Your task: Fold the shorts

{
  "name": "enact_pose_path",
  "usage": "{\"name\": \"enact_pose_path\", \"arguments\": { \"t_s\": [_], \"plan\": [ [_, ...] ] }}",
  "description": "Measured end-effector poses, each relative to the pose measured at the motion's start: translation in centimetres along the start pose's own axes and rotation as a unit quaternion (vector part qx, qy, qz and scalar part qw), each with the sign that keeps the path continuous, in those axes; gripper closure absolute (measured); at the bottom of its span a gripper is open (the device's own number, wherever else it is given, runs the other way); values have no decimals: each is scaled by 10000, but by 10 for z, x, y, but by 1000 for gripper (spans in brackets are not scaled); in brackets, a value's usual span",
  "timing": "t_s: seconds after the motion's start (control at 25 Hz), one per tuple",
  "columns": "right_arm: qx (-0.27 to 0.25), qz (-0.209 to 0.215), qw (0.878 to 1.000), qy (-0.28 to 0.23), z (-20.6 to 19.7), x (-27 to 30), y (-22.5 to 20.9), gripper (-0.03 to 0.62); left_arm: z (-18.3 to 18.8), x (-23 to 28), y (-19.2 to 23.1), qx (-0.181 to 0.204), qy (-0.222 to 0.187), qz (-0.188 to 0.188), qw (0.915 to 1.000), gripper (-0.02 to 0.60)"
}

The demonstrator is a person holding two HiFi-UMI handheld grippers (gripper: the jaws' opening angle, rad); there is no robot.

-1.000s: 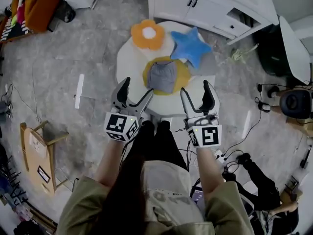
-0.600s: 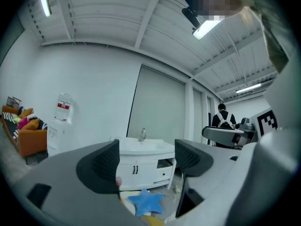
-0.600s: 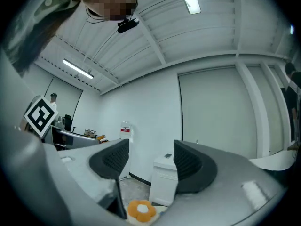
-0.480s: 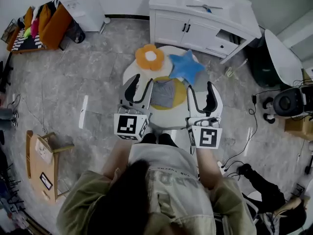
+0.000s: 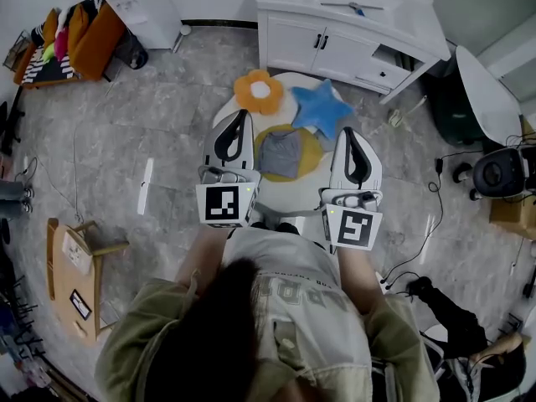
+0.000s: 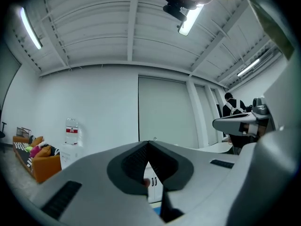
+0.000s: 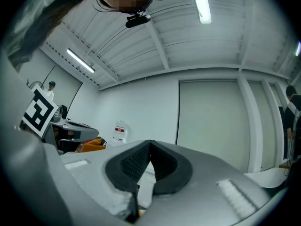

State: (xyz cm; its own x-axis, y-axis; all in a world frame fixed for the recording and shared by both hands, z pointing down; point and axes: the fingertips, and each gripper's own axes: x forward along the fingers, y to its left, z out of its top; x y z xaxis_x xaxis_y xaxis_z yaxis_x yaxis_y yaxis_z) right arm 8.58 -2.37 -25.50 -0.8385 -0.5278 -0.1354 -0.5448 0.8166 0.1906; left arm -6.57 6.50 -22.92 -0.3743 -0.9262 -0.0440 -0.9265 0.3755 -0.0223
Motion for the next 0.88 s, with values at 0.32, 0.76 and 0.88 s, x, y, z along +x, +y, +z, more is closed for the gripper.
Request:
{"name": "enact_pose_path", "arguments": {
  "t_s": [0.32, 0.76, 0.88],
  "plan": [
    [55, -11, 9999, -135, 7, 12, -8, 592, 26, 11, -1, -59, -425, -58, 9991, 572],
    [133, -292, 9990, -302, 17, 19, -15, 594, 22, 22, -17, 1, -427, -218, 9988, 572],
    [-118, -217, 9996, -163, 10, 18, -18, 595, 24, 24, -19, -3, -454, -253, 9986, 572]
  ]
}}
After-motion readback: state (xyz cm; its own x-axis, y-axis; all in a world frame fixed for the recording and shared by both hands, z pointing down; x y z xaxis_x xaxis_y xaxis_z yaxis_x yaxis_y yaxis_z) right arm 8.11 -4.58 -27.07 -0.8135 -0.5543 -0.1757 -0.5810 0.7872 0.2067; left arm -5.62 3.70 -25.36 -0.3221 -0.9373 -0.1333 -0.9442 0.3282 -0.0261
